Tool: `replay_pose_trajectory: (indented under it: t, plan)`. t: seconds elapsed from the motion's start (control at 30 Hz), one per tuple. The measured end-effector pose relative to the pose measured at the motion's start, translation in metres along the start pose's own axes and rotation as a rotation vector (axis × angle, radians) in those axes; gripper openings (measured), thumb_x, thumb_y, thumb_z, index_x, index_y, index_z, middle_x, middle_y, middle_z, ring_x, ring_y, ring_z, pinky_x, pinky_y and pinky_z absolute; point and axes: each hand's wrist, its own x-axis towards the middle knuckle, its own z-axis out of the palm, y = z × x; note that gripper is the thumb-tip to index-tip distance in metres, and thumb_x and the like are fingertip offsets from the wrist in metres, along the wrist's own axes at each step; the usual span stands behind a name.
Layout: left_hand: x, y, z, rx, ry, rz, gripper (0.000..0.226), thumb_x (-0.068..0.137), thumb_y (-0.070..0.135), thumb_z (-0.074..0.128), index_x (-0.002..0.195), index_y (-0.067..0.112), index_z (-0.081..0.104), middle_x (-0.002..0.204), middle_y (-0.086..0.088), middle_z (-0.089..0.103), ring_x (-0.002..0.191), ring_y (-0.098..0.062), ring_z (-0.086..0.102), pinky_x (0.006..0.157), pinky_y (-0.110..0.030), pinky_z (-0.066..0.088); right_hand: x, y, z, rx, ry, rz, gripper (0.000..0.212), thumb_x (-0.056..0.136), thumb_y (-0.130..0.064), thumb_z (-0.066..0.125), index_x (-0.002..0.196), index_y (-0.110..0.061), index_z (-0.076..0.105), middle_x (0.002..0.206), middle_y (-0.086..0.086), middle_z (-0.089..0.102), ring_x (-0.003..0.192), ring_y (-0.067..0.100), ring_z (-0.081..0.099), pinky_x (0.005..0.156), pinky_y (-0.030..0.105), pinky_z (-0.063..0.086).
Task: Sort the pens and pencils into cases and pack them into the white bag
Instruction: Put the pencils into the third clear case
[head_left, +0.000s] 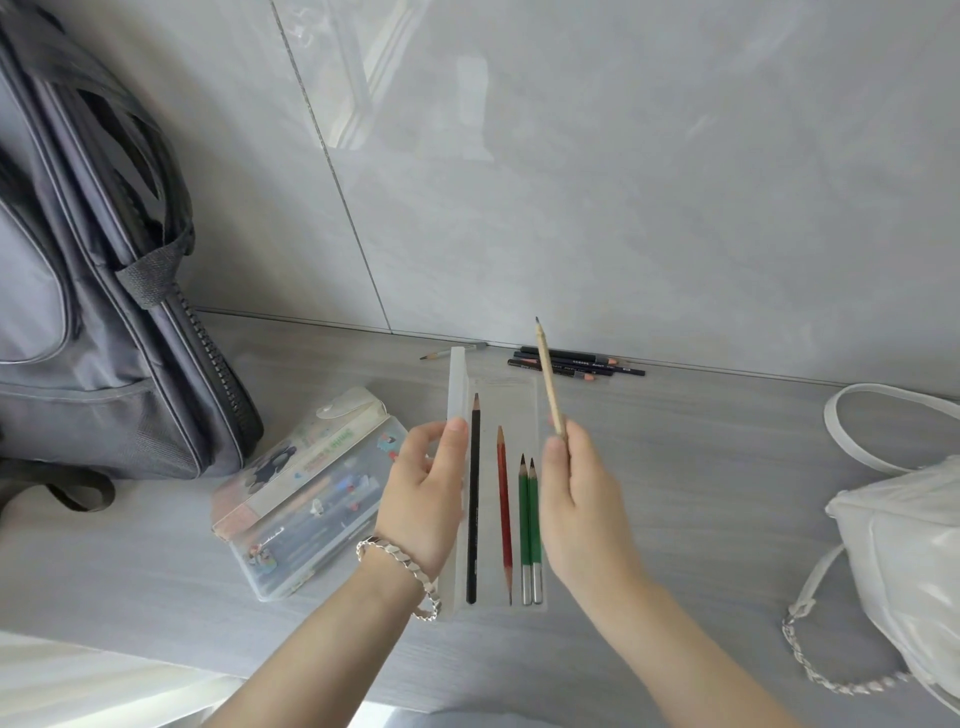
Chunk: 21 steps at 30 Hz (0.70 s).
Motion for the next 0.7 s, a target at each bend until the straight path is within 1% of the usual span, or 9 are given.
replay_pose_trajectory:
  t: [0.07,0.17,0.27,0.4,0.43,0.5,0.57,0.63,0.7]
  plan:
    - [0.0,0.001,0.0,0.023,0.0,0.002,0.035,0.093,0.041,0.04,0.114,0.016,0.054,0.084,-0.012,0.053,0.07,-0.017,0.051,0.072,-0.042,0.052,-0.002,-0.004,-0.004,0.054,-0.03,0.02,0.04,0.099,-0.02,0.03,0.138,-0.025,0.035,0.096,-0.004,0.059,0.08,0.005,0.053,0.071,0.017,0.038]
    - [0.001,0.001,0.001,0.01,0.0,-0.013,0.037,0.093,0.041,0.04,0.114,0.014,0.054,0.085,-0.012,0.054,0.07,-0.015,0.053,0.076,-0.042,0.052,-0.009,-0.007,-0.002,-0.011,-0.093,-0.047,0.048,0.096,-0.012,0.037,0.135,-0.039,0.034,0.077,-0.007,0.057,0.061,0.005,0.049,0.059,0.014,0.039]
    - [0.0,0.001,0.002,-0.012,-0.004,-0.026,0.035,0.092,0.041,0.041,0.111,0.015,0.054,0.084,-0.012,0.052,0.07,-0.018,0.051,0.077,-0.045,0.052,-0.013,-0.002,0.005,-0.232,-0.111,-0.147,0.034,0.094,-0.015,0.039,0.123,-0.032,0.048,0.062,-0.011,0.049,0.054,0.006,0.045,0.049,0.015,0.032]
    - [-0.003,0.001,0.002,-0.004,0.004,-0.028,0.031,0.092,0.042,0.041,0.106,0.017,0.054,0.084,-0.011,0.05,0.074,-0.019,0.05,0.078,-0.045,0.051,-0.014,-0.006,0.015,-0.444,-0.074,-0.231,0.037,0.094,-0.02,0.039,0.13,-0.026,0.044,0.097,-0.001,0.065,0.091,0.02,0.057,0.061,0.023,0.033]
    - [-0.004,0.001,0.002,-0.006,0.017,-0.021,0.03,0.092,0.042,0.041,0.105,0.017,0.054,0.084,-0.011,0.05,0.073,-0.018,0.05,0.073,-0.041,0.05,-0.014,-0.008,0.018,-0.474,-0.076,-0.224,0.035,0.092,-0.02,0.043,0.126,-0.026,0.049,0.097,0.0,0.065,0.092,0.022,0.059,0.064,0.026,0.037]
    - [-0.004,0.001,0.002,-0.003,0.035,-0.011,0.03,0.092,0.041,0.041,0.105,0.017,0.053,0.084,-0.01,0.052,0.071,-0.016,0.052,0.066,-0.028,0.045,-0.017,-0.006,0.026,-0.567,-0.043,-0.274,0.022,0.08,-0.021,0.057,0.1,-0.026,0.064,0.078,-0.002,0.064,0.073,0.02,0.063,0.05,0.026,0.043]
    - [-0.003,0.001,0.001,-0.017,0.034,-0.011,0.032,0.092,0.041,0.041,0.107,0.016,0.053,0.084,-0.009,0.052,0.07,-0.016,0.053,0.069,-0.031,0.048,-0.018,0.0,0.029,-0.577,0.023,-0.35,0.011,0.067,-0.022,0.069,0.078,-0.025,0.067,0.067,-0.005,0.056,0.06,0.015,0.06,0.04,0.02,0.037]
    - [0.0,0.002,-0.001,-0.035,0.027,-0.017,0.034,0.092,0.042,0.041,0.109,0.016,0.053,0.083,-0.01,0.052,0.071,-0.018,0.053,0.077,-0.042,0.051,-0.015,0.01,0.027,-0.555,0.032,-0.439,0.012,0.067,-0.019,0.069,0.078,-0.021,0.068,0.074,-0.002,0.057,0.069,0.017,0.058,0.047,0.022,0.043]
    - [0.002,0.003,-0.002,-0.058,0.026,-0.024,0.034,0.092,0.041,0.041,0.11,0.015,0.053,0.083,-0.01,0.053,0.073,-0.019,0.054,0.074,-0.043,0.052,-0.011,0.016,0.023,-0.591,0.044,-0.513,0.022,0.07,-0.021,0.06,0.089,-0.019,0.069,0.091,0.0,0.062,0.087,0.019,0.054,0.066,0.027,0.049]
